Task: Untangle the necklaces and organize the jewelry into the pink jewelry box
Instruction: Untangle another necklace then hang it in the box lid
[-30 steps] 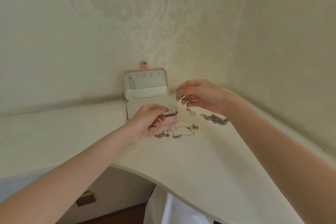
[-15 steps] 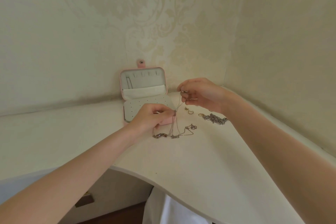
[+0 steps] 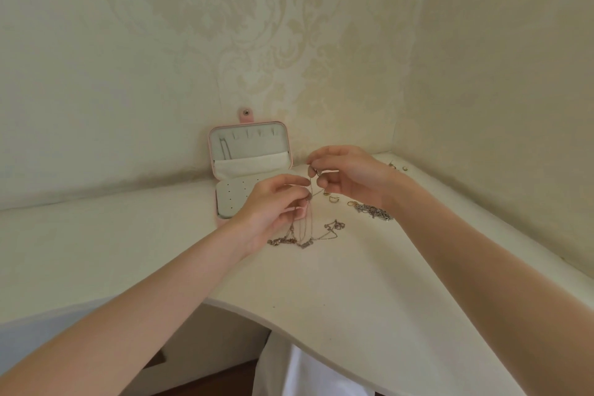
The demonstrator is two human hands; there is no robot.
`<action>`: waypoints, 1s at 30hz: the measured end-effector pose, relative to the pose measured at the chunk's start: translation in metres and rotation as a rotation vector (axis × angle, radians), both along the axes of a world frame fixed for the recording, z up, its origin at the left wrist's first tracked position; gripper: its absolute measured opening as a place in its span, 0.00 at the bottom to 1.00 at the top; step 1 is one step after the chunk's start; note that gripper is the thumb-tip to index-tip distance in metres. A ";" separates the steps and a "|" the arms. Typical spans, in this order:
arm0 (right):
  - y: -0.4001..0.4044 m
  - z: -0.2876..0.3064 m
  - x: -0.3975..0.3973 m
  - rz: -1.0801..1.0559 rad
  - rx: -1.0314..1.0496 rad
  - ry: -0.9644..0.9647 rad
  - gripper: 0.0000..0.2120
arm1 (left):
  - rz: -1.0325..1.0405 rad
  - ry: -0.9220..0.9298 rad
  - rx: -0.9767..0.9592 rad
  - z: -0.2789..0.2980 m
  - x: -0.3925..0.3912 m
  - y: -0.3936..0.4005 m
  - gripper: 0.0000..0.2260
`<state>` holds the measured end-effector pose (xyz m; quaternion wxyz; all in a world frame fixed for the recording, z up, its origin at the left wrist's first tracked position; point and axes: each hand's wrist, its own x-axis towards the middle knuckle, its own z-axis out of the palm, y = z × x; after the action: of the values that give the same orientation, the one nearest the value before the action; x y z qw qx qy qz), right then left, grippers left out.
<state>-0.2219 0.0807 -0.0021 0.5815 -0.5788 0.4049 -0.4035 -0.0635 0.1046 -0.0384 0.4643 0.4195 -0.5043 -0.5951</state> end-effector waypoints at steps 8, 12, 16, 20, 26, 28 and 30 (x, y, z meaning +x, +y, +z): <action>0.001 0.004 0.001 -0.025 -0.023 0.023 0.07 | -0.071 -0.110 0.021 -0.004 0.004 -0.003 0.07; 0.000 0.009 -0.002 -0.036 -0.048 0.047 0.07 | -0.151 -0.221 -0.010 -0.006 0.006 -0.002 0.07; 0.001 0.010 0.000 -0.006 -0.047 0.058 0.07 | -0.181 -0.246 -0.040 -0.003 0.003 -0.002 0.05; 0.002 0.012 -0.002 -0.015 -0.027 0.054 0.07 | -0.112 -0.276 -0.052 -0.004 0.002 -0.002 0.05; 0.004 0.004 -0.007 -0.055 0.087 0.231 0.06 | 0.006 -0.341 -0.207 -0.003 0.006 -0.003 0.05; 0.006 0.000 -0.008 -0.054 0.106 0.246 0.06 | -0.001 -0.395 -0.233 -0.005 0.008 -0.002 0.06; 0.007 0.001 -0.010 -0.061 0.099 0.252 0.05 | -0.012 -0.473 -0.237 -0.006 0.009 -0.001 0.04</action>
<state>-0.2321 0.0878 -0.0014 0.5414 -0.5829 0.5116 -0.3247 -0.0540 0.1039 -0.0446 0.3758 0.4864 -0.6676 -0.4200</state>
